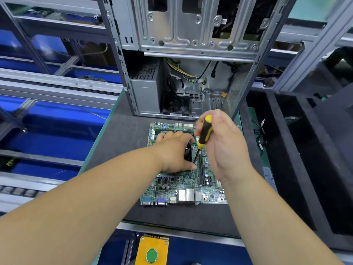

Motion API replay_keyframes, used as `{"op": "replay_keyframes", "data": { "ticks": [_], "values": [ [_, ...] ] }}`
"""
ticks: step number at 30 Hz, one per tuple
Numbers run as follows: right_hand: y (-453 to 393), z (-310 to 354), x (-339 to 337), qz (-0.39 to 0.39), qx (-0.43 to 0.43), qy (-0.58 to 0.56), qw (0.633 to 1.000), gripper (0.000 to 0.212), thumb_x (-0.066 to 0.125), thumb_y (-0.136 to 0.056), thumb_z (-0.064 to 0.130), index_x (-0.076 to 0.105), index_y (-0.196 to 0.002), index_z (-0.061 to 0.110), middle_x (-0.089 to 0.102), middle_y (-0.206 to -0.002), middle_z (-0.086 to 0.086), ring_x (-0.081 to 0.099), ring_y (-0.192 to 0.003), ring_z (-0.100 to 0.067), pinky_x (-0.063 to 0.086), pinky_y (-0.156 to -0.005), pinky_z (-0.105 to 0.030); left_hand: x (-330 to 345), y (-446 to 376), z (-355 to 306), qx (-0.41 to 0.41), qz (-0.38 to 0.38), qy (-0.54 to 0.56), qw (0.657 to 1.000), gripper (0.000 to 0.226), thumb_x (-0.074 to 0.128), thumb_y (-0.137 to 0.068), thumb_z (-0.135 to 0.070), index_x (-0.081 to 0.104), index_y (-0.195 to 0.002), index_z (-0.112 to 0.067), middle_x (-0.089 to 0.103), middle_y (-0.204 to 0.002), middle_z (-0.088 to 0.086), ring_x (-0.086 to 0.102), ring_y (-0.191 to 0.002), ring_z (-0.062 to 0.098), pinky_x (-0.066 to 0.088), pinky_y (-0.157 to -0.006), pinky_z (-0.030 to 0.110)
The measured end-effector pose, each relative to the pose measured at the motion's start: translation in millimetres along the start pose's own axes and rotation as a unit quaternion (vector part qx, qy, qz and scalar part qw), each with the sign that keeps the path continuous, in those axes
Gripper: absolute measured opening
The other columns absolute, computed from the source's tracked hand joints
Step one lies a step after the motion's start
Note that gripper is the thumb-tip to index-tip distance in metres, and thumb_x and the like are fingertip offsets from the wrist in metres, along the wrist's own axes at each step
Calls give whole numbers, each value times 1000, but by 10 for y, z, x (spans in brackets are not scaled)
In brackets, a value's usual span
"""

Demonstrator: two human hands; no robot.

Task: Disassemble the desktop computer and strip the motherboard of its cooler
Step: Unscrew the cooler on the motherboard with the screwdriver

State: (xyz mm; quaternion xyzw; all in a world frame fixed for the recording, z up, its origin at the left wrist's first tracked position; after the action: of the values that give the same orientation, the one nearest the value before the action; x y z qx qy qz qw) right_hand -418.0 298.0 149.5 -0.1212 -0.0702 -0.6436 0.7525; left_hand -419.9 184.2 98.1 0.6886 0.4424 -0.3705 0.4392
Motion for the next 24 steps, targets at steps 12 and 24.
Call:
{"op": "replay_keyframes", "data": {
  "ticks": [12, 24],
  "values": [
    [37, 31, -3, 38, -21, 50, 998, 10, 54, -93, 27, 54, -87, 19, 62, -88, -3, 55, -74, -16, 44, -65, -26, -10, -9, 5, -7, 1, 12, 1000, 79, 70, -75, -61, 33, -139, -32, 35, -111, -9, 34, -123, 21, 21, -111, 39],
    [-63, -17, 74, 44, 2, -23, 999, 21, 41, -96, 31, 44, -86, 13, 44, -62, 0, 32, -58, -17, 27, -58, -29, -20, 9, -32, -11, 0, 7, 1000, 76, 71, -75, -58, 35, -138, -32, 41, -123, -6, 34, -124, 21, 21, -110, 37]
  ]
}}
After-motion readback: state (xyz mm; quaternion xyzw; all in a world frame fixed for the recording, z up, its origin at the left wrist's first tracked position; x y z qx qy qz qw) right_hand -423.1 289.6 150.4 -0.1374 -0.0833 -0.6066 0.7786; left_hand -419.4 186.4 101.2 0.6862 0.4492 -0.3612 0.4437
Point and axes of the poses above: each hand's wrist, its own y-axis away from the middle knuckle, its own x-axis out of the palm, z = x × y, the point moved 5 cm from there along -y, towards the middle knuckle
